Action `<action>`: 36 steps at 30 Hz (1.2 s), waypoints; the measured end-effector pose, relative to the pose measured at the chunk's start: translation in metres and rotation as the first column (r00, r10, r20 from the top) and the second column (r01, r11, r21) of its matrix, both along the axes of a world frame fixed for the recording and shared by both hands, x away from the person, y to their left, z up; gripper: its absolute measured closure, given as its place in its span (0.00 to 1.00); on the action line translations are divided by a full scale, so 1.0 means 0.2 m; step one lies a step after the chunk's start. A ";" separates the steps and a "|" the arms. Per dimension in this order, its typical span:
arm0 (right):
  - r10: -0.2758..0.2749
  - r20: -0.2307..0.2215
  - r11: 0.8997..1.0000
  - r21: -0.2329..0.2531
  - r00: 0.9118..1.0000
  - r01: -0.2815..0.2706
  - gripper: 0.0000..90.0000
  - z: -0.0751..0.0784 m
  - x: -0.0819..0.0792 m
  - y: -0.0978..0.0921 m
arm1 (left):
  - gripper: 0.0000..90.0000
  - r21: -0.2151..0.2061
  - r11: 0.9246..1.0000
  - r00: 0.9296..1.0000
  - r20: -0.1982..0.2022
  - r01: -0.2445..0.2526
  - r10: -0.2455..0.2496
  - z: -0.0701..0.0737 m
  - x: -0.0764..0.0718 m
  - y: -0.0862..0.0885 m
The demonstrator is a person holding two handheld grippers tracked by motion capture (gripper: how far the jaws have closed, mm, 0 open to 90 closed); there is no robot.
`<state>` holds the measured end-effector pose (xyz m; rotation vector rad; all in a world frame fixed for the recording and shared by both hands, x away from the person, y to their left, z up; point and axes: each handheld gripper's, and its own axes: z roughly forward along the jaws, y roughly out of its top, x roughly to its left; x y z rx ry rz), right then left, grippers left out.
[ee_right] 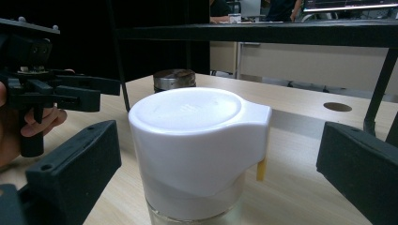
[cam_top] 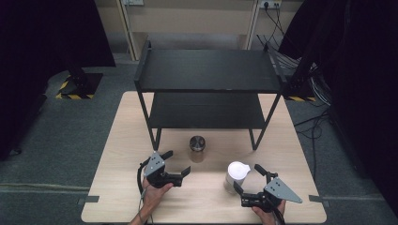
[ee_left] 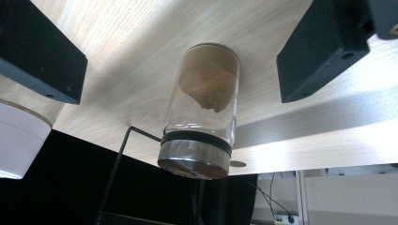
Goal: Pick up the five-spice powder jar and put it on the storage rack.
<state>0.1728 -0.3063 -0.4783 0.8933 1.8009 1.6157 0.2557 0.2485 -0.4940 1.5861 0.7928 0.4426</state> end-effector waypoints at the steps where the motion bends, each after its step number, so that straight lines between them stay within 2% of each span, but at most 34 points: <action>1: -0.001 0.002 1.000 0.000 1.000 0.001 0.00 0.00 0.00 0.00 | 0.02 0.001 1.000 1.000 0.000 0.000 0.000 0.00 0.00 0.00; 36: 0.002 -0.002 1.000 0.000 1.000 -0.002 0.00 0.00 0.00 0.00 | 0.01 -0.002 1.000 1.000 0.002 -0.002 0.002 0.00 0.00 0.00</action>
